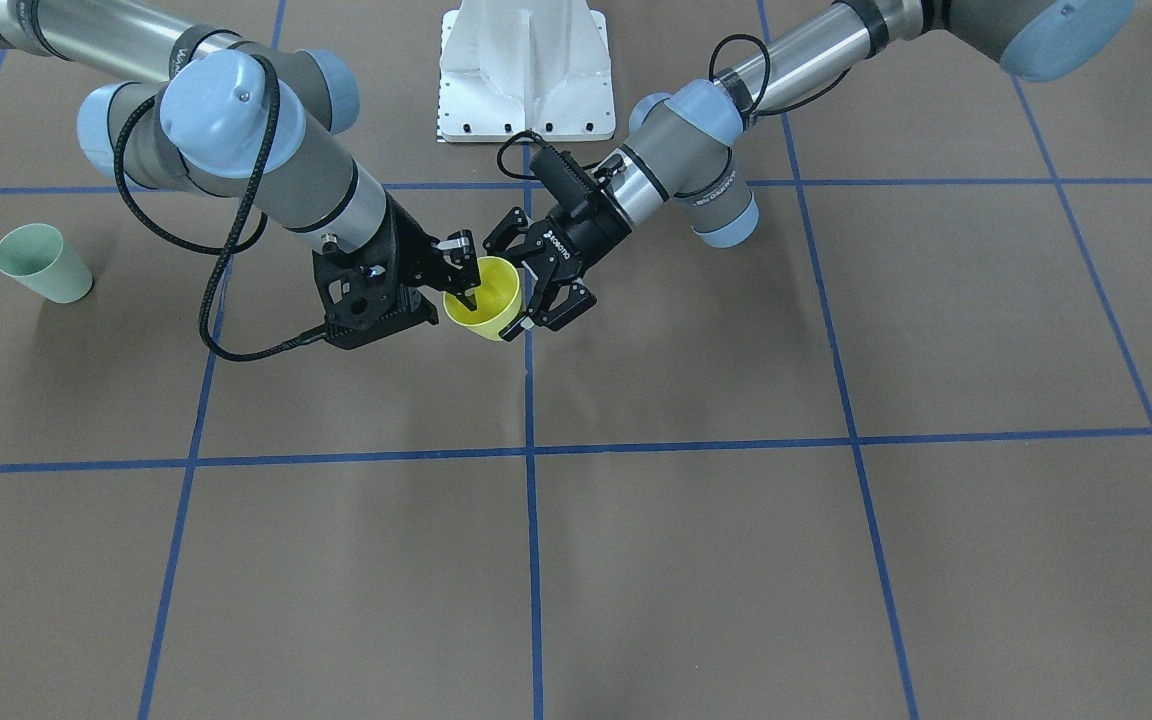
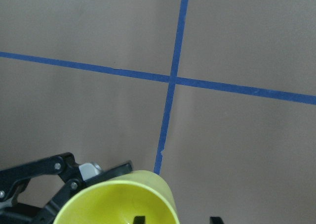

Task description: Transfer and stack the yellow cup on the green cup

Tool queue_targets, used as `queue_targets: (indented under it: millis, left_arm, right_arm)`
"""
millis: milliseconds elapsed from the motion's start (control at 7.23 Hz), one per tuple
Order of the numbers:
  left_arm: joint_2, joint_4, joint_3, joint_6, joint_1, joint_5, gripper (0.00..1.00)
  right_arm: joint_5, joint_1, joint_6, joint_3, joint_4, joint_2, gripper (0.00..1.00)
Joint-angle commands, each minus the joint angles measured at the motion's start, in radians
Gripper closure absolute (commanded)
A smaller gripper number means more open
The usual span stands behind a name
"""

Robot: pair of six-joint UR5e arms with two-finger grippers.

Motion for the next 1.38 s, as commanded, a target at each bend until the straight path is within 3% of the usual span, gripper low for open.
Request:
queue_targets:
  millis: [0, 138, 415, 830, 1106, 1245]
  left_arm:
    - [-0.003, 0.0, 0.0, -0.002, 0.003, 0.001, 0.56]
    - [-0.001, 0.0, 0.0, -0.003, 0.005, 0.0, 0.45]
    - [-0.004, -0.008, -0.009, -0.006, 0.003, 0.001, 0.01]
    - [-0.003, -0.012, -0.014, -0.006, 0.003, 0.012, 0.0]
    - [0.003, -0.011, -0.012, -0.012, 0.006, 0.056, 0.0]
    - [0.021, -0.009, -0.006, -0.087, 0.006, 0.061, 0.0]
  right_arm:
    - [0.001, 0.0, 0.024, 0.008, 0.0, 0.003, 0.85]
    - [0.007, 0.0, 0.034, 0.011, 0.0, 0.001, 1.0]
    - [0.017, 0.005, 0.046, 0.014, 0.0, 0.0, 1.0]
    - [0.074, 0.079, 0.075, 0.025, 0.0, -0.008, 1.0]
    - [0.14, 0.193, 0.081, 0.151, 0.0, -0.171, 1.0]
    - [0.133, 0.243, 0.081, 0.216, -0.003, -0.263, 1.0]
